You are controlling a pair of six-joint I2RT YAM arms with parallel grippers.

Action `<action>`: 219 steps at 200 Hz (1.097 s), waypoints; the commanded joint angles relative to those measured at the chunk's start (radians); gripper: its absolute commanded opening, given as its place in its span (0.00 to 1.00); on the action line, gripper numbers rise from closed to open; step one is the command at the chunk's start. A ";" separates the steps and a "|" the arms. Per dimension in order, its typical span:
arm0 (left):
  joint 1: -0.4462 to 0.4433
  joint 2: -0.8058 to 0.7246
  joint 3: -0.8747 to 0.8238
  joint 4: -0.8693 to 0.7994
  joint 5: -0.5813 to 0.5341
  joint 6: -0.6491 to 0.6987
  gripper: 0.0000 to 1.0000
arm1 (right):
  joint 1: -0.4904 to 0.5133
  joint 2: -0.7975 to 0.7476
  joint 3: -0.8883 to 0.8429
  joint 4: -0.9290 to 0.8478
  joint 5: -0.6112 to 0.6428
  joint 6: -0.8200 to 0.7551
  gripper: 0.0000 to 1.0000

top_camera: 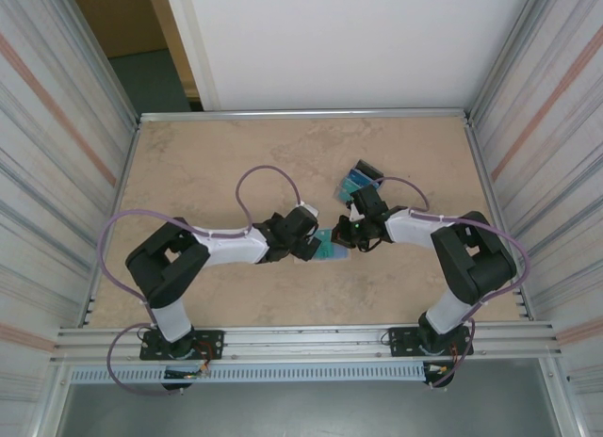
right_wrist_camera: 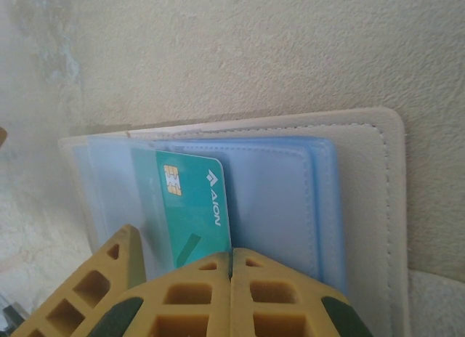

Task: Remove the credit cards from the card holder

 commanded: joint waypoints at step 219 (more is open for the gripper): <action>-0.007 0.021 -0.014 -0.079 -0.018 -0.030 0.99 | 0.005 -0.052 -0.026 -0.032 0.088 -0.010 0.02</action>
